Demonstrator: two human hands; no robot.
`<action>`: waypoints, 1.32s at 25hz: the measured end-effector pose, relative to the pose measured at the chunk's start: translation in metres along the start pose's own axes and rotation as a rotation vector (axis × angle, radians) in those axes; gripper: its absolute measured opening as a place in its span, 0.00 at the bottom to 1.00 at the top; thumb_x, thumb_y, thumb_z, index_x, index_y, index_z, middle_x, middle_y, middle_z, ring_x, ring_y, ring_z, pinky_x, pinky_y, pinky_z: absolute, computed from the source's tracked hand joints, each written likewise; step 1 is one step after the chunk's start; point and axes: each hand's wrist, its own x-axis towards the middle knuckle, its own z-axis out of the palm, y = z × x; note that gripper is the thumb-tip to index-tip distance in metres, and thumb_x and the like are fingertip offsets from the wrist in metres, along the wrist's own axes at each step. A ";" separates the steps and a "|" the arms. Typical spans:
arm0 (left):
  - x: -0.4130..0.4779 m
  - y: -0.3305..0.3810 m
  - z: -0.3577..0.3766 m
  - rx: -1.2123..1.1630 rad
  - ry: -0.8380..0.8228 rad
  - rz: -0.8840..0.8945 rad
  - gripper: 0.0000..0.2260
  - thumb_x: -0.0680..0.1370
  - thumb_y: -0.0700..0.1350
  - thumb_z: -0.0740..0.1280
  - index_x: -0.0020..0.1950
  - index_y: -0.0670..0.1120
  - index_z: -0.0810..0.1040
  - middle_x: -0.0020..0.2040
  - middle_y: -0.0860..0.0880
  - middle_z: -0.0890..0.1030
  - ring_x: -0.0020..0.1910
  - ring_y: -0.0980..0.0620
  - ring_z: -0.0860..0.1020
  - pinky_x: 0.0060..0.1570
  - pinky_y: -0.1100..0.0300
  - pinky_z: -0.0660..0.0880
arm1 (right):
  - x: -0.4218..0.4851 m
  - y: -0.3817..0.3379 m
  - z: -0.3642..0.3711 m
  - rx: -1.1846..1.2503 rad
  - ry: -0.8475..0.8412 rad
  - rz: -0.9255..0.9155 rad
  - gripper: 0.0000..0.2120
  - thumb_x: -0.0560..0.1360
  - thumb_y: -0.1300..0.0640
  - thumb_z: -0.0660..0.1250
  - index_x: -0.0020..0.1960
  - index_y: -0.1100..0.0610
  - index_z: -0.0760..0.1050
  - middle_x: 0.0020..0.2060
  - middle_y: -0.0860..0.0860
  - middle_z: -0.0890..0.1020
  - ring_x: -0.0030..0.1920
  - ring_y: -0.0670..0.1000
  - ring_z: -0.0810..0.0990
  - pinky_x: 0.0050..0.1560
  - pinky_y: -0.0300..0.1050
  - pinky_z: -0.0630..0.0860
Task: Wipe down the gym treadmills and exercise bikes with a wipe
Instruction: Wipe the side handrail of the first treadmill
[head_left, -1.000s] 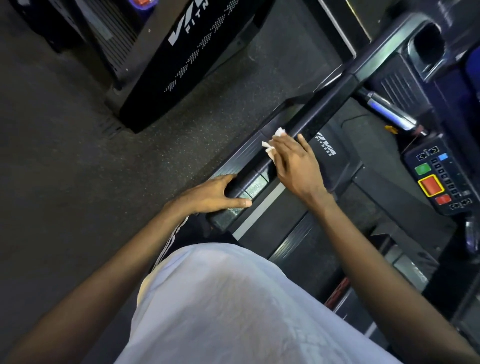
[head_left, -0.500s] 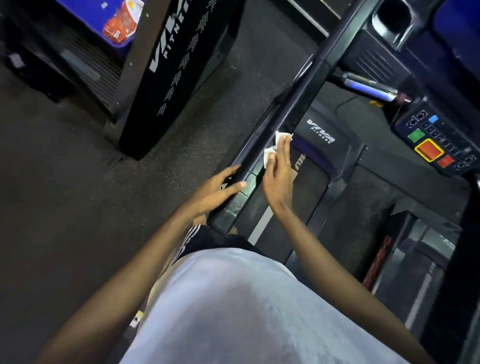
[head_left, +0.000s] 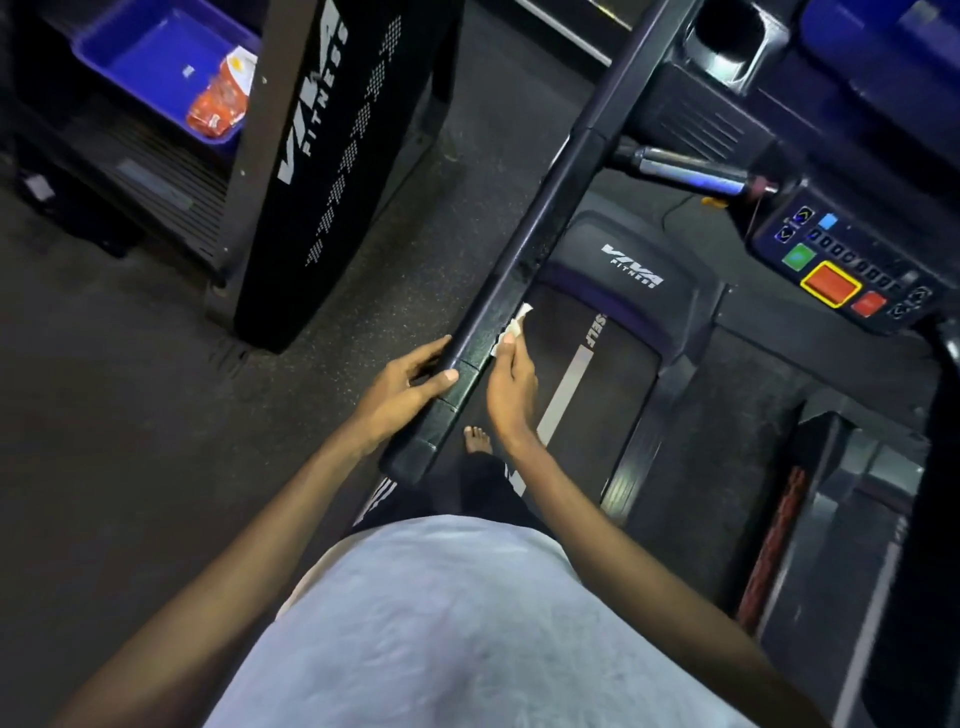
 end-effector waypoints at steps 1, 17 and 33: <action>0.002 0.003 0.003 0.011 0.011 0.009 0.25 0.77 0.46 0.71 0.74 0.51 0.71 0.69 0.53 0.76 0.67 0.59 0.74 0.72 0.51 0.67 | 0.008 0.002 0.001 0.025 0.015 0.020 0.21 0.85 0.52 0.50 0.77 0.54 0.62 0.73 0.45 0.68 0.72 0.40 0.63 0.67 0.22 0.57; 0.018 0.039 0.057 0.648 0.271 0.002 0.32 0.81 0.62 0.56 0.80 0.50 0.52 0.78 0.48 0.60 0.76 0.51 0.62 0.73 0.52 0.63 | 0.065 0.007 -0.016 0.312 -0.006 0.010 0.20 0.84 0.56 0.57 0.75 0.59 0.66 0.73 0.48 0.69 0.71 0.37 0.65 0.74 0.39 0.63; 0.018 0.041 0.064 0.773 0.359 -0.038 0.32 0.80 0.67 0.53 0.78 0.51 0.55 0.73 0.46 0.69 0.68 0.46 0.72 0.63 0.45 0.73 | 0.142 -0.029 -0.070 -0.707 -0.306 -0.934 0.19 0.83 0.56 0.57 0.72 0.59 0.70 0.72 0.54 0.72 0.75 0.51 0.64 0.78 0.51 0.55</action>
